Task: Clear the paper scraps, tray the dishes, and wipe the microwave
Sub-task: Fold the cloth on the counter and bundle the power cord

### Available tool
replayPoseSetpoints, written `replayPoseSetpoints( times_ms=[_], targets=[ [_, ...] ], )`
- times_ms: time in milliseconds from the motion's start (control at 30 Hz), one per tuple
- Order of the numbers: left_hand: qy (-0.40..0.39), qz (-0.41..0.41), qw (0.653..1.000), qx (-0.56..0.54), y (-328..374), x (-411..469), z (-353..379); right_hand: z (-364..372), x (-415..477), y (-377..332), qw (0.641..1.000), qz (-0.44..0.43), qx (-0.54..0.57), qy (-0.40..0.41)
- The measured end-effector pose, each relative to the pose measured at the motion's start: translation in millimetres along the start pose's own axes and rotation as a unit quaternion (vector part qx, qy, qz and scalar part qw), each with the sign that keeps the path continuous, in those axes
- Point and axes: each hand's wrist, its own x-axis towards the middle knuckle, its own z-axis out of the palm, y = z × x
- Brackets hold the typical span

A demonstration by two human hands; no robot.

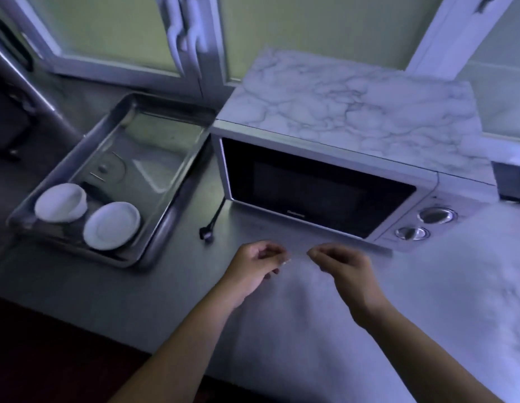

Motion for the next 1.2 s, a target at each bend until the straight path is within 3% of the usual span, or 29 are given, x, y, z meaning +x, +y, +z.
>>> replayPoseSetpoints(
  times_ms=[67,133,200,367,500,600,700,833,900,1100,1200],
  targets=[
    [0.057,0.018,0.998,0.017,3.6,8.6,-45.2,18.9,5.0,-31.1,0.999,-0.038,-0.005,-0.004],
    [0.152,0.035,0.977,0.143,1.4,29.1,-89.2,27.4,11.7,-64.7,0.997,-0.083,-0.002,-0.003],
    [0.192,0.003,0.938,0.288,0.1,52.2,-124.6,26.7,23.8,-96.9,0.994,-0.113,-0.002,0.000],
    [0.092,-0.130,0.877,0.453,-2.3,98.8,-150.6,4.9,81.5,-146.6,0.975,-0.164,-0.098,0.113],
    [0.074,-0.128,0.841,0.520,-8.9,123.4,-150.9,-20.9,132.4,-157.9,0.907,-0.224,-0.274,0.229],
    [0.081,-0.128,0.870,0.470,-6.6,130.3,-151.2,-37.1,153.4,-150.9,0.844,-0.240,-0.422,0.228],
    [0.132,-0.114,0.928,0.329,3.7,134.2,-159.3,-39.0,155.2,-133.6,0.836,-0.245,-0.445,0.208],
    [0.170,-0.093,0.974,0.115,45.9,137.8,-171.5,-41.9,145.7,-125.8,0.863,-0.266,-0.361,0.232],
    [0.195,-0.071,0.978,0.027,83.4,146.9,-177.4,-43.7,143.1,-133.4,0.875,-0.273,-0.308,0.254],
    [0.200,-0.034,0.979,-0.026,212.1,194.3,-179.9,-36.7,153.5,-186.9,0.932,-0.243,-0.194,0.188],
    [0.180,-0.055,0.980,-0.067,238.6,206.6,-176.1,-31.1,160.2,-198.7,0.930,-0.231,-0.252,0.139]
  ],
)
